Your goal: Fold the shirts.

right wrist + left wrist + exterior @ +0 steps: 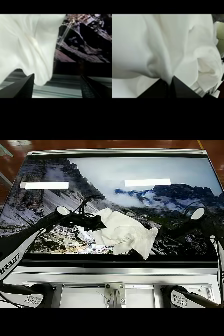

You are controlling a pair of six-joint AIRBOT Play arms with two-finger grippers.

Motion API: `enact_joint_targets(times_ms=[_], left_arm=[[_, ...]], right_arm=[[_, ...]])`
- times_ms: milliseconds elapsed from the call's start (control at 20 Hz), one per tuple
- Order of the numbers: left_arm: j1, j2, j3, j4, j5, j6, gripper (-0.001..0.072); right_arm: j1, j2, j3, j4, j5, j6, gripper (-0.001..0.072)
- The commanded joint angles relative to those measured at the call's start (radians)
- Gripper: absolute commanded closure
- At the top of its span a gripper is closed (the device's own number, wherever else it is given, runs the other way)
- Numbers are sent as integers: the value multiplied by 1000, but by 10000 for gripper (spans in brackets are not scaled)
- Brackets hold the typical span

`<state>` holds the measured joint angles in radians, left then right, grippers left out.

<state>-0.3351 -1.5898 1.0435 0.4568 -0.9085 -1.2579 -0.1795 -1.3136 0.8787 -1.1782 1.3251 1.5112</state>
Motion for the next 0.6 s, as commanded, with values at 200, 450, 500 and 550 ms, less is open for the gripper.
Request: enact_joint_targets(times_ms=[200, 450, 500, 550], left_arm=[[17, 19, 24, -13, -65, 53, 659], [25, 19, 35, -8, -58, 56, 659], [38, 19, 47, -5, -64, 69, 659], [62, 19, 68, 1, -89, 69, 659]], right_arm=[[-16, -81, -147, 288, -348, -21, 25], [114, -132, -143, 309, -547, -24, 550], [111, -130, -128, 311, -540, -26, 645], [107, -118, -106, 306, -525, -57, 642]])
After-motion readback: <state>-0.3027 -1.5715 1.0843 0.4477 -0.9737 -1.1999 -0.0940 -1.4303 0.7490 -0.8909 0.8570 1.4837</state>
